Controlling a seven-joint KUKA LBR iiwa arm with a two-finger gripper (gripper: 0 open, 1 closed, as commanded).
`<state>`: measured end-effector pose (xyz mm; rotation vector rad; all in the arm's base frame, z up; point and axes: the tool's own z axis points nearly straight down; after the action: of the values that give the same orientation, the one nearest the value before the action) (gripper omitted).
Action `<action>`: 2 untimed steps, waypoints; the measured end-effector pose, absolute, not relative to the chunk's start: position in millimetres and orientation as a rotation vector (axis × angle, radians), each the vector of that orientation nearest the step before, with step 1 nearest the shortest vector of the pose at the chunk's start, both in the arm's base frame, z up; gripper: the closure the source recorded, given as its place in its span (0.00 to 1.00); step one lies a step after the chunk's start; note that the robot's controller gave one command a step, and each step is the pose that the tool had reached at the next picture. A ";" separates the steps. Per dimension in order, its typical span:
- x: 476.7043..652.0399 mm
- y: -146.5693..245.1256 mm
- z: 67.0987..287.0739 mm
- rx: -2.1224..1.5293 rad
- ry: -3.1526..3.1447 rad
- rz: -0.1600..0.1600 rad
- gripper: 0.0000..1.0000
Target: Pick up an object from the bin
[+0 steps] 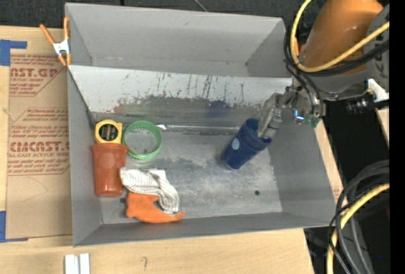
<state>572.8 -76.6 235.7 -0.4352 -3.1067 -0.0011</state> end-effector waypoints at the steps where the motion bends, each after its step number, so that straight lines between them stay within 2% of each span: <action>1: 506.3 -96.8 238.3 -0.151 -3.139 0.001 0.00; 2: 506.6 -96.6 238.7 -0.150 -3.140 0.001 0.00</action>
Offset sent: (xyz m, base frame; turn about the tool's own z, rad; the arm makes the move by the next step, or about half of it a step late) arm 0.0000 0.0000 0.0000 0.0000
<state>506.6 -96.6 238.7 -0.1501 -3.1399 0.0006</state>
